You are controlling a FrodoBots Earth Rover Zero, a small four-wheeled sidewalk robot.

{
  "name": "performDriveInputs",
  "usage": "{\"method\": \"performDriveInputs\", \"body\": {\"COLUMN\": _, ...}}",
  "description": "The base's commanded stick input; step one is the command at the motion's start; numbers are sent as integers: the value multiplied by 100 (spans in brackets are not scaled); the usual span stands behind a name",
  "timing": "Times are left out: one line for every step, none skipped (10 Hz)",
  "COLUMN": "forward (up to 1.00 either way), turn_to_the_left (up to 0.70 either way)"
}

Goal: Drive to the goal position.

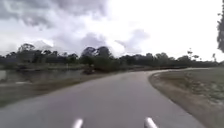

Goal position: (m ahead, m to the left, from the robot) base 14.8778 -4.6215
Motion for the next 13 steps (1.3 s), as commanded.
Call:
{"method": "performDriveInputs", "body": {"forward": 85, "turn_to_the_left": 0}}
{"method": "performDriveInputs", "body": {"forward": 85, "turn_to_the_left": 0}}
{"method": "performDriveInputs", "body": {"forward": 85, "turn_to_the_left": 0}}
{"method": "performDriveInputs", "body": {"forward": 85, "turn_to_the_left": 0}}
{"method": "performDriveInputs", "body": {"forward": 85, "turn_to_the_left": 0}}
{"method": "performDriveInputs", "body": {"forward": 85, "turn_to_the_left": 0}}
{"method": "performDriveInputs", "body": {"forward": 85, "turn_to_the_left": 0}}
{"method": "performDriveInputs", "body": {"forward": 85, "turn_to_the_left": 0}}
{"method": "performDriveInputs", "body": {"forward": 85, "turn_to_the_left": 0}}
{"method": "performDriveInputs", "body": {"forward": 85, "turn_to_the_left": 0}}
{"method": "performDriveInputs", "body": {"forward": 85, "turn_to_the_left": 0}}
{"method": "performDriveInputs", "body": {"forward": 85, "turn_to_the_left": 0}}
{"method": "performDriveInputs", "body": {"forward": 85, "turn_to_the_left": 0}}
